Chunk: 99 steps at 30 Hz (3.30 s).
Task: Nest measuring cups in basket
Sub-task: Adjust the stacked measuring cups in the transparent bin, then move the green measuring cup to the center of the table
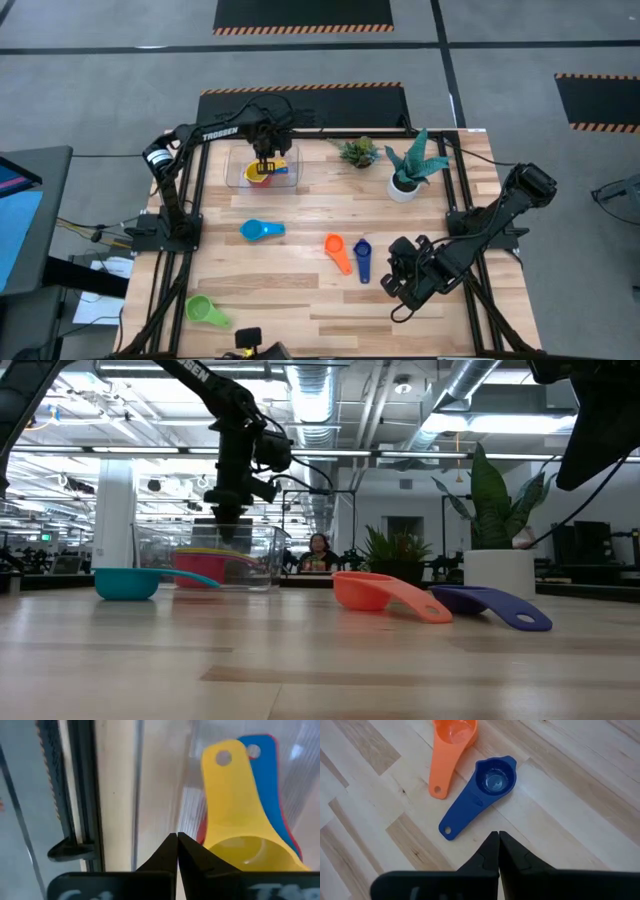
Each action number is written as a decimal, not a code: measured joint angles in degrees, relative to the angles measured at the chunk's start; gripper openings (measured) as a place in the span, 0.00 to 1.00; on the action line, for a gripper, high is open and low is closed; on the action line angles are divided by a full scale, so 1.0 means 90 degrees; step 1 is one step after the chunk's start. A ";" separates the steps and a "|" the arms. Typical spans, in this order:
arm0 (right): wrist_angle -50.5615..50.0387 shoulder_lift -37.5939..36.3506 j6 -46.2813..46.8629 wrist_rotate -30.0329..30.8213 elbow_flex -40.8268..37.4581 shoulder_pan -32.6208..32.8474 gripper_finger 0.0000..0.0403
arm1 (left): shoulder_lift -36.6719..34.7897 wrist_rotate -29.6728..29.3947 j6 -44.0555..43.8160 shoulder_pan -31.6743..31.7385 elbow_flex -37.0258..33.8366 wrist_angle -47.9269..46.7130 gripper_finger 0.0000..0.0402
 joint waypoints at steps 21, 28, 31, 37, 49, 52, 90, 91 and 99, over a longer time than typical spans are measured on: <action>-0.0122 0.0000 -0.0050 0.0100 0.0000 0.0003 0.04 | 0.0058 -0.0124 -0.0397 -0.0156 -0.0230 0.0225 0.00; -0.0135 0.0002 -0.0052 0.0127 0.0000 0.0007 0.05 | 0.0057 -0.0182 -0.0453 -0.0112 -0.0455 0.0173 0.00; -0.0145 0.0002 -0.0054 0.0129 0.0000 0.0007 0.05 | 0.0058 -0.0177 -0.0458 -0.0143 -0.0520 0.0394 0.00; -0.0145 0.0002 -0.0056 0.0132 0.0000 0.0007 0.04 | 0.0073 -0.0089 -0.0437 -0.0186 -0.0529 0.0631 0.00; -0.0143 0.0002 -0.0052 0.0133 0.0000 0.0007 0.04 | 0.0097 0.0151 -0.0460 -0.0450 -0.0529 0.0572 0.00; -0.0142 0.0002 -0.0054 0.0134 0.0000 0.0007 0.04 | 0.0092 -0.0332 -0.0537 -0.0494 -0.0526 0.0562 0.00; 0.0048 0.0002 -0.1222 0.0146 -0.0011 -0.0083 0.06 | -0.4854 0.3018 -1.2034 -0.7470 -0.3781 -0.0204 0.00; 0.0064 0.0002 -0.1222 0.0145 -0.0042 -0.0083 0.06 | -0.4820 0.3028 -1.2415 -0.7804 -0.3840 -0.0075 0.00; 0.0188 0.0002 -0.1220 0.0139 -0.0338 -0.0088 0.06 | -0.4120 0.2484 -1.4130 -0.9559 -0.3864 0.0595 0.00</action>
